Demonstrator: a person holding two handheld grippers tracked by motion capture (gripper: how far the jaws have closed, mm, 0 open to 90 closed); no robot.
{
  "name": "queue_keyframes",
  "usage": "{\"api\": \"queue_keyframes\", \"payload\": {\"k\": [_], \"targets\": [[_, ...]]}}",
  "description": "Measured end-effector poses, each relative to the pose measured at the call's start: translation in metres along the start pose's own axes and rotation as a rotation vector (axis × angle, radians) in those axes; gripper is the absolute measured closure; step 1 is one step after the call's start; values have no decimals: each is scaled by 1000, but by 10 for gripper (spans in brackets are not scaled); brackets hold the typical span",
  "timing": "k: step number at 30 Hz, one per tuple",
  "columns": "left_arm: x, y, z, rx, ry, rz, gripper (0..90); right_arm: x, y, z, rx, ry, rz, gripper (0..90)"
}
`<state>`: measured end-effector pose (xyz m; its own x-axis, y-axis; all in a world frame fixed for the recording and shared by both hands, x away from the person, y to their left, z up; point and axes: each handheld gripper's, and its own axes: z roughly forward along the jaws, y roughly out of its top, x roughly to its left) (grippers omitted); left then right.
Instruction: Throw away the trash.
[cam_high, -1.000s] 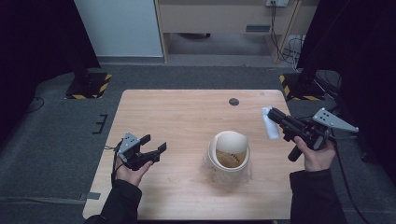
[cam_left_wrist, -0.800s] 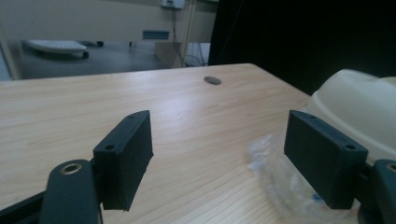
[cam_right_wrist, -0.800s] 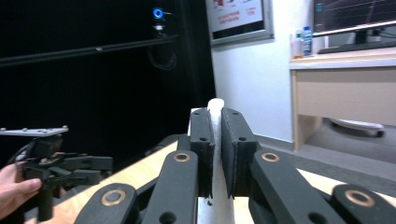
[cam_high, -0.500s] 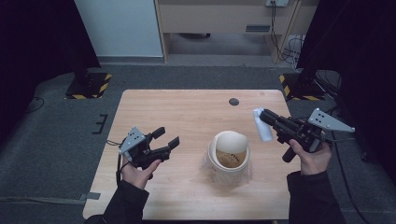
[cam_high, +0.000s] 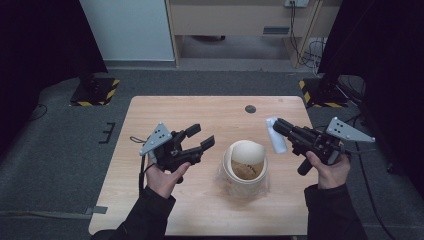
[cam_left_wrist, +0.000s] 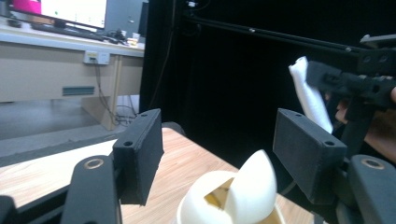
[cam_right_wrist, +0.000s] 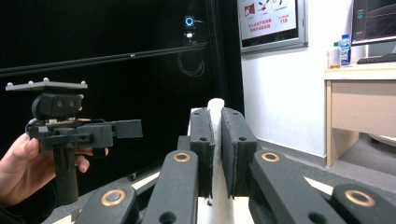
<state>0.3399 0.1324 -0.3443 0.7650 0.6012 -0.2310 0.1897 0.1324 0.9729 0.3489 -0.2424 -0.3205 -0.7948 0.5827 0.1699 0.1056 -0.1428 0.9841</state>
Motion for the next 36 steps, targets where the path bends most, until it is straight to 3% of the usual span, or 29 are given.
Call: {"api": "queue_keyframes", "payload": {"k": [17, 25, 36], "targets": [[-21, 13, 47, 31, -67, 18, 423, 2, -3, 4, 8, 22, 4, 838], [-37, 17, 72, 55, -120, 33, 453, 4, -3, 5, 9, 36, 7, 838], [-46, 16, 91, 69, -155, 23, 524, 5, -5, 7, 13, 52, 7, 838]]}}
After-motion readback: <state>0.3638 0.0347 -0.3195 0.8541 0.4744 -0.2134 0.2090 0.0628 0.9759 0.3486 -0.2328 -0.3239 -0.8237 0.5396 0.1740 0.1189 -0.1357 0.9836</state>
